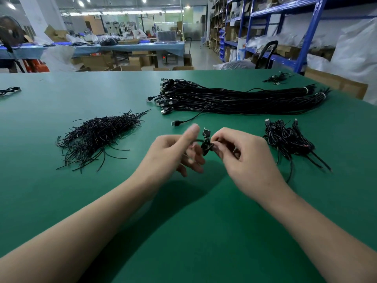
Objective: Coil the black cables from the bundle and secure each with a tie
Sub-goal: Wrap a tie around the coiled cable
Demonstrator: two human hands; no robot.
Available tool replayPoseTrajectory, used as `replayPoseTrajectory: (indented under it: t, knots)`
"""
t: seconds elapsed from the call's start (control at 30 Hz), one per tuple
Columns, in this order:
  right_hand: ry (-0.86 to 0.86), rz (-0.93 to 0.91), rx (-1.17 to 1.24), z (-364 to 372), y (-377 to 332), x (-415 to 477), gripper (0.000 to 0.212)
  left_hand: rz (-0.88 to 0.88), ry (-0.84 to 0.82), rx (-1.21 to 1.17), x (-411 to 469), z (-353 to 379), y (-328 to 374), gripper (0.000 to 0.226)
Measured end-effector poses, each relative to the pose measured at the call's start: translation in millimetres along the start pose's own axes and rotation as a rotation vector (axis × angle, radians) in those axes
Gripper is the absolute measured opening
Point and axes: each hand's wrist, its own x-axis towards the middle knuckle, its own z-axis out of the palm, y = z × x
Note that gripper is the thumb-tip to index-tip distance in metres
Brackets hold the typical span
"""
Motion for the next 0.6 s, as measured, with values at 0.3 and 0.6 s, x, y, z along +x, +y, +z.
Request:
replayPoseTrajectory:
  t: [0.3, 0.6]
  knots:
    - [-0.05, 0.078, 0.032, -1.3, 2.1, 1.6, 0.017, 0.086, -0.026, -0.061, 1.1, 1.7, -3.5, 0.036]
    - [-0.331, 0.635, 1.098, -6.7, 3.3, 4.6, 0.023, 0.693, 0.123, 0.467, 1.2, -4.5, 1.0, 0.013]
